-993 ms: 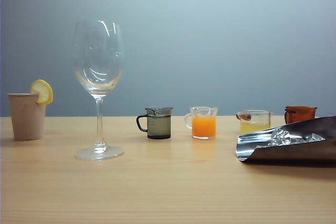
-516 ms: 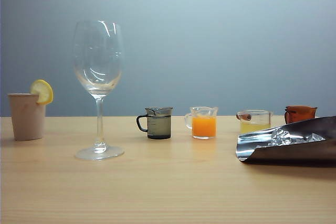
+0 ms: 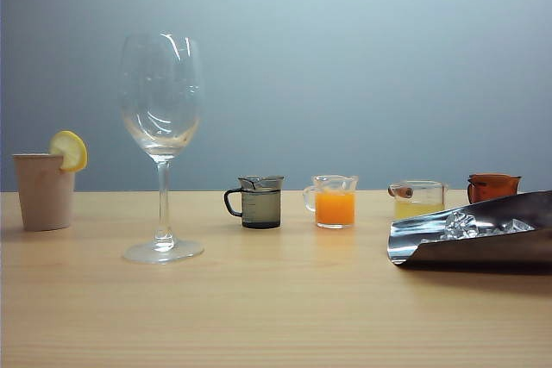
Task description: Pick up the ice scoop on the desk filled with ice cubes, pour the ice into the goblet, and finally put the scoop back on the table.
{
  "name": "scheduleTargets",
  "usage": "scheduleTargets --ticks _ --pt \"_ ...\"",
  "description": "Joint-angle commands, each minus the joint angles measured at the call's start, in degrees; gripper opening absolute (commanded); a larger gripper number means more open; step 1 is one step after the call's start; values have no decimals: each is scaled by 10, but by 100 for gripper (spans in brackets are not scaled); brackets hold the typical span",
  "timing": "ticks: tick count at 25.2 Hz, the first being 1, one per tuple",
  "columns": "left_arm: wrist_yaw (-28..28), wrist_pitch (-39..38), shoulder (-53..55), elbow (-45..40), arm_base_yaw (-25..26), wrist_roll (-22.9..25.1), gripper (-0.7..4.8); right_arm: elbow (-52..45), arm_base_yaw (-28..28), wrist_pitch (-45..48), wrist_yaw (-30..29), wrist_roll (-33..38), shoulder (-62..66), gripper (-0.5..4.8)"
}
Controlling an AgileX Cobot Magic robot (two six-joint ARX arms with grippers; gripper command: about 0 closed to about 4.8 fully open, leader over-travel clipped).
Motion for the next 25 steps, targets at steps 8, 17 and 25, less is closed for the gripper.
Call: scheduleTargets --ticks 8,17,25 --pt "84 -12 -1 2 0 15 -6 -48 0 15 -24 96 -6 -1" --pt "75 -14 0 2 1 16 -6 -133 -14 47 -31 170 -47 -1" --pt "72 -14 0 2 1 16 -6 -241 -76 104 -82 227 -110 -1"
